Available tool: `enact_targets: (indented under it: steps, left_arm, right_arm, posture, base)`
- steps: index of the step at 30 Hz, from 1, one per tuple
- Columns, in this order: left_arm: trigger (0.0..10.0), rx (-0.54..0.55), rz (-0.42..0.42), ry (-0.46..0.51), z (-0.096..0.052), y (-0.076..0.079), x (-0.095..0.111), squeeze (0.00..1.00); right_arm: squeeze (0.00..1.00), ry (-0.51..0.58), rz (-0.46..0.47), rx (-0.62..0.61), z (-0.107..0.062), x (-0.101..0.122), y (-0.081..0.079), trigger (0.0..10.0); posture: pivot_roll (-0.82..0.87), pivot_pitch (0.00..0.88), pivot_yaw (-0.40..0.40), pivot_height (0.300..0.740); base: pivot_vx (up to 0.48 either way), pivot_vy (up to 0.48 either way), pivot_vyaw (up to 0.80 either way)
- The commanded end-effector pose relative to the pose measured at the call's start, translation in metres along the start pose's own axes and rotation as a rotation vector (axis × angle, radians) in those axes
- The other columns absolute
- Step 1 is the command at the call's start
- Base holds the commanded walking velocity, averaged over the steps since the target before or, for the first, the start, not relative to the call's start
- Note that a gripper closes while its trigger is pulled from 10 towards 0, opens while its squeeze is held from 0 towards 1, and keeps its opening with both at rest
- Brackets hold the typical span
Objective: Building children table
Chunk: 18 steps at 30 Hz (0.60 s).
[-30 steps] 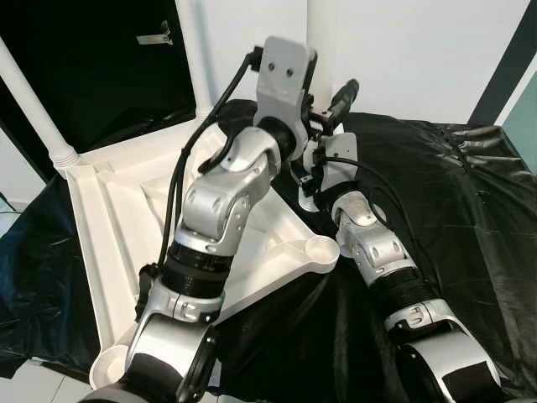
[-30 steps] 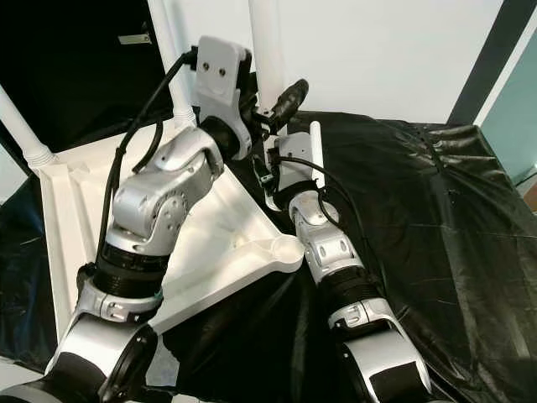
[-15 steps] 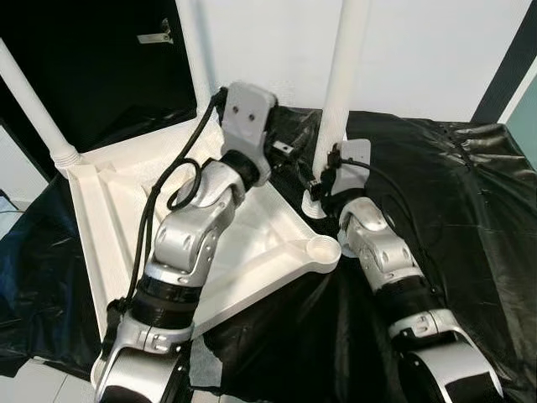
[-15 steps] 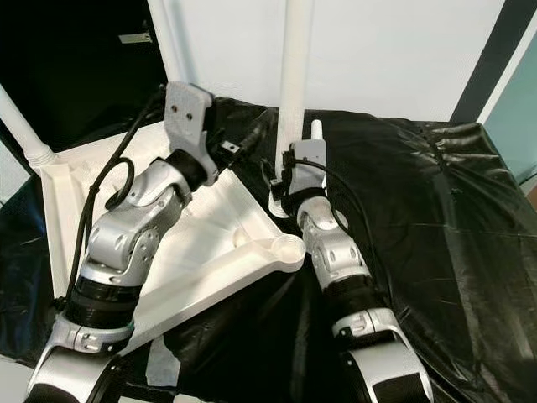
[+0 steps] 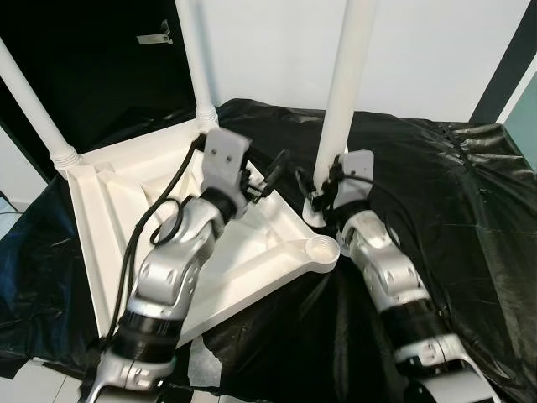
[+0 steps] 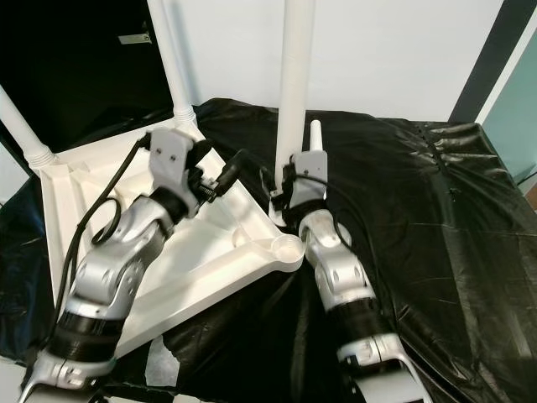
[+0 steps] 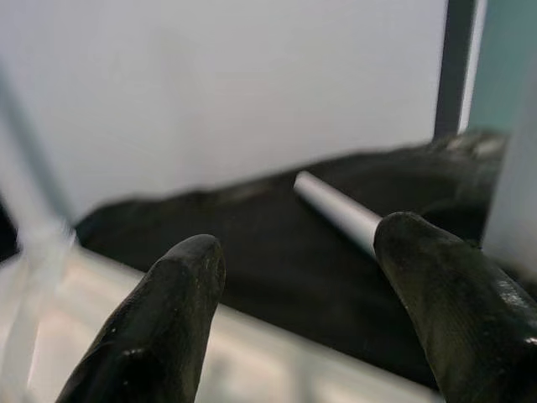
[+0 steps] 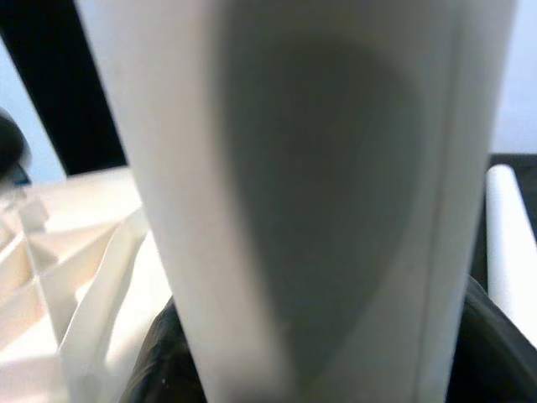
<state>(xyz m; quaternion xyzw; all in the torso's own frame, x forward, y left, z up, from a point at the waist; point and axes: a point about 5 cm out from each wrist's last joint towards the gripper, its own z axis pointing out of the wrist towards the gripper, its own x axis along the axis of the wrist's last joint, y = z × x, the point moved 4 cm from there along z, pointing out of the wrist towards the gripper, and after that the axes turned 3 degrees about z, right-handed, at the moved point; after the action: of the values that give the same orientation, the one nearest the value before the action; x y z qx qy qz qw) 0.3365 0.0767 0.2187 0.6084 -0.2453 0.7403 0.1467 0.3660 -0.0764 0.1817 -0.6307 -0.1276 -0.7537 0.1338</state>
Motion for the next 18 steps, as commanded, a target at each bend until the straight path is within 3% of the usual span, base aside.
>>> enact_targets:
  steps: [1, 10, 18]
  left_arm:
    - [10.0, -0.069, 0.02, 0.012, -0.002, 0.006, 0.0, 0.0]
    - [10.0, -0.073, 0.044, -0.027, -0.018, 0.01, -0.019, 0.0]
    - [10.0, -0.082, 0.053, -0.042, -0.023, 0.014, -0.025, 0.0]
  right_arm:
    - [0.0, 0.012, 0.001, 0.021, -0.001, 0.005, -0.006, 10.0]
    - [0.0, -0.015, -0.012, 0.044, -0.019, -0.004, -0.016, 10.0]
    - [0.0, -0.021, -0.02, 0.057, -0.027, -0.008, -0.016, 10.0]
  posture:
    - [-0.01, 0.0, 0.015, 0.74]
    - [0.0, 0.0, 0.002, 0.74]
    - [0.01, 0.0, -0.002, 0.74]
  base:
    - [0.0, 0.0, 0.0]
    - [0.0, 0.0, 0.0]
    - [0.0, 0.0, 0.0]
